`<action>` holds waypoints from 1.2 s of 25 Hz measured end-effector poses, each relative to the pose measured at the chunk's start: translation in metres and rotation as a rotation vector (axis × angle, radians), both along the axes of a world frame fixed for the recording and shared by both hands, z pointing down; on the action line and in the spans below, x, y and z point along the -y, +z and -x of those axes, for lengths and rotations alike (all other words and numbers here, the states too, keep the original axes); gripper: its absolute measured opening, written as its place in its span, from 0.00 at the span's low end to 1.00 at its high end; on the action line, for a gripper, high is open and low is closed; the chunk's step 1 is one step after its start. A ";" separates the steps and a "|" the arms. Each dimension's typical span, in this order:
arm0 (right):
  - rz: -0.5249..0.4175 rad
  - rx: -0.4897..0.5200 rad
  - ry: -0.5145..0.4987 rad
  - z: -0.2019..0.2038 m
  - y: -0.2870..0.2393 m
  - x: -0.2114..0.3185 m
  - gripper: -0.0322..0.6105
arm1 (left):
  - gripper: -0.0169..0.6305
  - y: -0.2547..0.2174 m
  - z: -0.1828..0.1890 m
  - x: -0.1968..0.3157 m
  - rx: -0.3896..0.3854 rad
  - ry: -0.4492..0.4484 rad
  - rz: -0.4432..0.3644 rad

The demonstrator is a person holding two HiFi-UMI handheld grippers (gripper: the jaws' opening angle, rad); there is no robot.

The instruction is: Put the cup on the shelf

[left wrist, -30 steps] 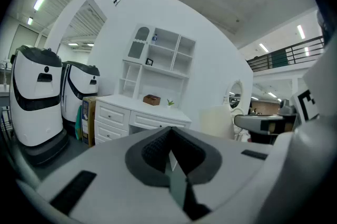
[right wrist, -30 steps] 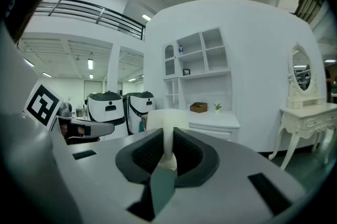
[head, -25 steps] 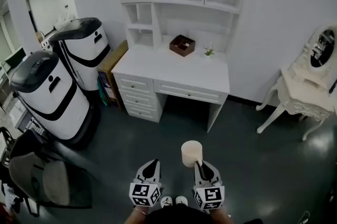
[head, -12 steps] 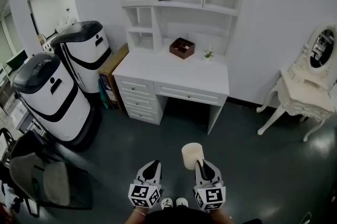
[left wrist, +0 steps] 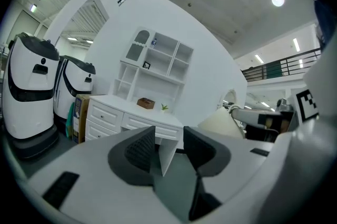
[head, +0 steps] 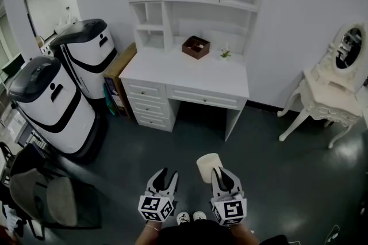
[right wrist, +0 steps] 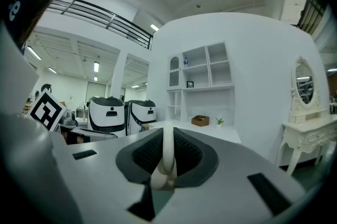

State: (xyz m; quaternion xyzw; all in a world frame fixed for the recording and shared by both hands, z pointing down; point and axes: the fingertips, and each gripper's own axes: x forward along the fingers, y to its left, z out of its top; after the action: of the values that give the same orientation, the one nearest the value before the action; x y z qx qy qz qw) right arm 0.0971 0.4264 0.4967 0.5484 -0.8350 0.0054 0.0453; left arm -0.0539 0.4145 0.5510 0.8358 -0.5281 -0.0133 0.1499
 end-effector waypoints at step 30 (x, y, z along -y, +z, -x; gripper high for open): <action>-0.035 0.019 -0.057 -0.034 -0.007 0.202 0.13 | 0.43 0.009 -0.010 0.167 0.079 -0.074 0.063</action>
State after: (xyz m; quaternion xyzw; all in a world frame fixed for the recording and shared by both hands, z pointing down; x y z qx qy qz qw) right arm 0.1316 0.2248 0.4896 0.5252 -0.8505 -0.0053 0.0279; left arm -0.0442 0.2475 0.5598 0.8104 -0.5643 0.0308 0.1546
